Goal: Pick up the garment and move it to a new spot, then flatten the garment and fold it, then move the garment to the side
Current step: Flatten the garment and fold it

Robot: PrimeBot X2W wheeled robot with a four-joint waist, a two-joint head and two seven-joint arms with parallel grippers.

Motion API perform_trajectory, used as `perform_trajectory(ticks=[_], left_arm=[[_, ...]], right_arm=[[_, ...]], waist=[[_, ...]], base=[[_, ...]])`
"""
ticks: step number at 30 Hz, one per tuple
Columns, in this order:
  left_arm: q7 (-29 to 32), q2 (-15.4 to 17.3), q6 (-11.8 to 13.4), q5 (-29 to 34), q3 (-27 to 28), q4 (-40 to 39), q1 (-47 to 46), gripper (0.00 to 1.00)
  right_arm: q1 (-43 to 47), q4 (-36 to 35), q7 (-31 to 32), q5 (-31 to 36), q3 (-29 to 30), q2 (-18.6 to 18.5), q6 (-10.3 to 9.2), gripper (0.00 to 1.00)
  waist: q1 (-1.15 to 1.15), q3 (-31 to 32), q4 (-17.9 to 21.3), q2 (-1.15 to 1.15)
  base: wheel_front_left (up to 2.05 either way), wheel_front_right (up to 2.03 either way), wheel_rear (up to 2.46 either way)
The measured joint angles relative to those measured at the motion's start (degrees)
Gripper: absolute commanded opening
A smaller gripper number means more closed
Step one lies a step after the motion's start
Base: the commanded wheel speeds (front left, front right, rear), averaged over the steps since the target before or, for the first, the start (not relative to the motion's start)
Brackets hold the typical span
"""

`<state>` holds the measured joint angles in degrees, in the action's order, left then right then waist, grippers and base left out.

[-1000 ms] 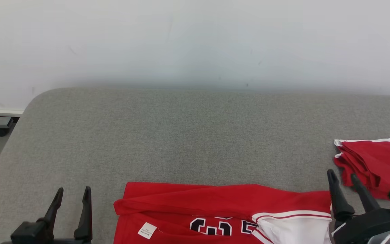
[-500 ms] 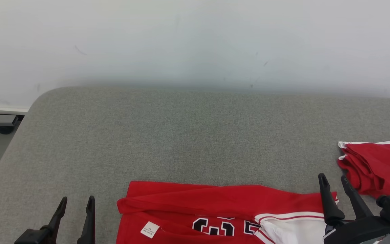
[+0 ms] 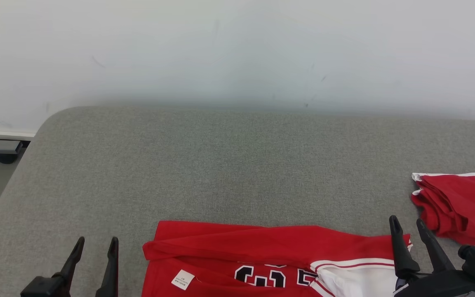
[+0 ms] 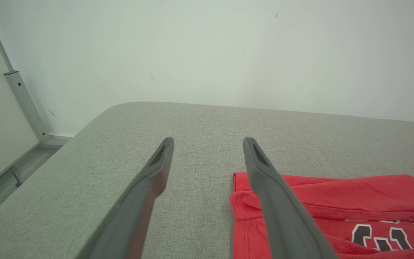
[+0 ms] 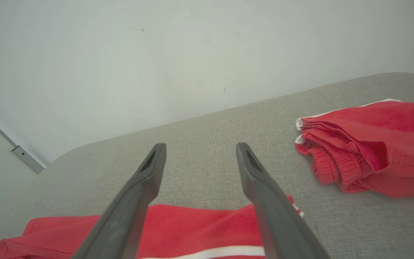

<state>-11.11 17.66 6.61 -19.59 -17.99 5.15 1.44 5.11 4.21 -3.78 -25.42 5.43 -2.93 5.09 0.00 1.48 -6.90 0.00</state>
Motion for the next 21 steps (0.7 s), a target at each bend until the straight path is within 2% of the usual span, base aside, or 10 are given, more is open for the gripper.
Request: perform_trajectory(ticks=[5,7,11,13,17,18,21], left_arm=[[0.51,-0.02,0.01,0.2,-0.02,-0.44,0.65,1.0],[0.67,-0.04,0.02,0.34,-0.02,-0.63,0.65,1.0],[1.35,-0.1,0.43,0.43,-0.05,-1.0,0.66,1.0],[1.53,-0.19,0.44,0.43,-0.07,-1.22,0.71,1.0],[1.9,-0.45,0.44,0.44,-0.12,-1.94,0.94,1.0],[1.9,-0.45,0.44,0.44,-0.12,-1.94,0.94,1.0],[2.13,-0.53,0.44,0.51,-0.16,-2.31,1.41,1.0]], right_arm=[[-0.1,0.51,-0.74,0.04,-0.36,-0.18,0.22,1.0],[-0.14,1.15,1.03,1.67,-0.96,-1.0,-0.1,1.0],[0.66,2.56,7.73,6.57,-1.94,-4.8,-2.59,1.0],[1.91,1.9,11.13,6.55,-1.78,-5.0,-3.97,1.0],[3.51,0.38,17.59,6.57,-2.08,-5.48,-5.42,1.0],[3.51,0.38,17.59,6.57,-2.08,-5.48,-5.42,1.0],[4.11,-0.57,21.72,7.06,-1.69,-5.97,-7.43,1.0]], waist=[[0.0,0.05,-0.04,0.0],[0.0,0.09,-0.04,0.0],[0.0,0.19,-0.07,0.0],[0.0,0.26,-0.08,0.0],[0.0,0.36,-0.11,0.0],[0.0,0.36,-0.11,0.0],[0.0,0.34,-0.15,0.0]], base=[[0.0,0.0,0.0],[0.0,0.0,0.0],[0.0,0.0,0.0],[0.0,0.0,0.0],[0.0,0.0,0.0],[0.0,0.0,0.0],[0.0,0.0,0.0]])
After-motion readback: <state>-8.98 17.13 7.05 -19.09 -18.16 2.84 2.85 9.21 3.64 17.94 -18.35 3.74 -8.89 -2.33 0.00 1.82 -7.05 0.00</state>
